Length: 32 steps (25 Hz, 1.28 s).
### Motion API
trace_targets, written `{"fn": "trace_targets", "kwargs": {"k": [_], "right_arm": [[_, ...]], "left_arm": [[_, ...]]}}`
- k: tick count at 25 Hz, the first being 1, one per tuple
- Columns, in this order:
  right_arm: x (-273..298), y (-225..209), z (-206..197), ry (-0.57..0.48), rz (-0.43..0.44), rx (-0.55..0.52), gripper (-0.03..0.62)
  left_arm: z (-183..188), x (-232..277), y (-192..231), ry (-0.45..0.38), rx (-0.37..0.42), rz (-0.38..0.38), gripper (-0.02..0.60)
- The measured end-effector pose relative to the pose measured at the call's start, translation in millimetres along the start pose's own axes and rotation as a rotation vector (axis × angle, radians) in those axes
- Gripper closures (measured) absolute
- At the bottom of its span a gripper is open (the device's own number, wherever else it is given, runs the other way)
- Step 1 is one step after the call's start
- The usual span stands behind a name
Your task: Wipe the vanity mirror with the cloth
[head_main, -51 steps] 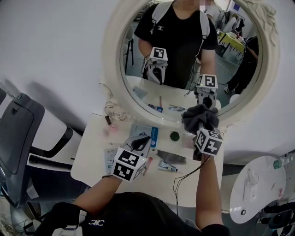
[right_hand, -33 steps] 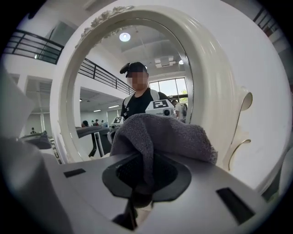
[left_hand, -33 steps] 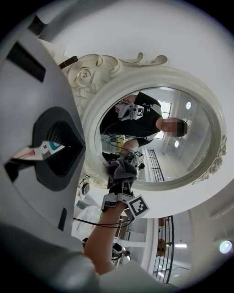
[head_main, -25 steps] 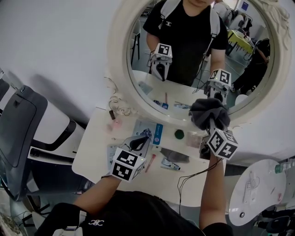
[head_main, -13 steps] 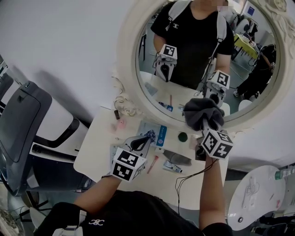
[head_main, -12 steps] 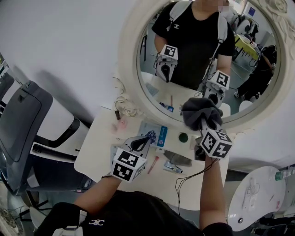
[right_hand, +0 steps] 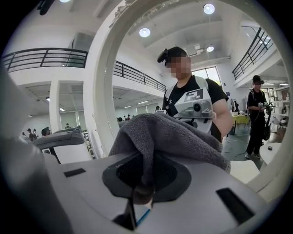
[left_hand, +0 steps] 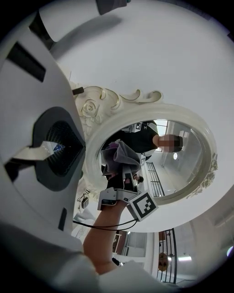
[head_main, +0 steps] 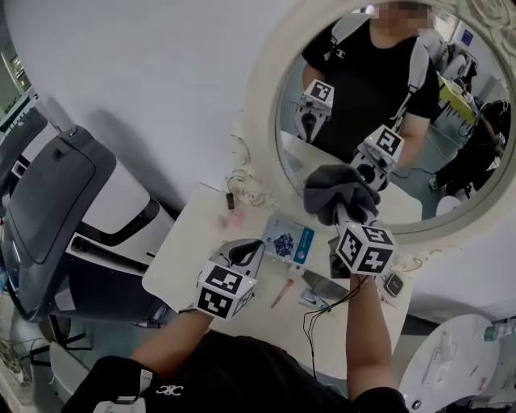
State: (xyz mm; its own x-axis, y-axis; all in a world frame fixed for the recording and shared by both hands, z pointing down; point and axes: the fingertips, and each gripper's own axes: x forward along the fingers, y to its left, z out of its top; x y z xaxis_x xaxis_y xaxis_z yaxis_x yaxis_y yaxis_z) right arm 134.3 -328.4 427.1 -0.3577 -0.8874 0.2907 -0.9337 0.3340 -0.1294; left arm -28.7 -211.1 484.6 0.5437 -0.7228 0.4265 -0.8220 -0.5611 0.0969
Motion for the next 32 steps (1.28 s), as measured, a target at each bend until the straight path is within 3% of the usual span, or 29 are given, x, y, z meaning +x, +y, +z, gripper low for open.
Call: {"fn": "trace_targets", "kwargs": {"k": [10,20,26,32], "right_arm": [[43.4,68.5,22.1,-0.012,0.116,-0.073,0.551],[72.6,127.0,58.3,-0.052,0.186,-0.164,0.551],[72.6,130.7,63.9,-0.059,0.161,-0.195,0.551],[57.9,119.1,76.6,-0.087,0.145,-0.168,0.551]], "left_arm": [[-3.6,-24.4,33.4,-0.016,-0.035,0.089,0.575],[-2.4,-37.2,41.3,-0.029,-0.035,0.109,0.575],[-1.2,-40.2,50.0,-0.041,-0.044,0.113,0.575],[7.3,-30.6,39.1,-0.054,-0.024,0.065,0.575]]}}
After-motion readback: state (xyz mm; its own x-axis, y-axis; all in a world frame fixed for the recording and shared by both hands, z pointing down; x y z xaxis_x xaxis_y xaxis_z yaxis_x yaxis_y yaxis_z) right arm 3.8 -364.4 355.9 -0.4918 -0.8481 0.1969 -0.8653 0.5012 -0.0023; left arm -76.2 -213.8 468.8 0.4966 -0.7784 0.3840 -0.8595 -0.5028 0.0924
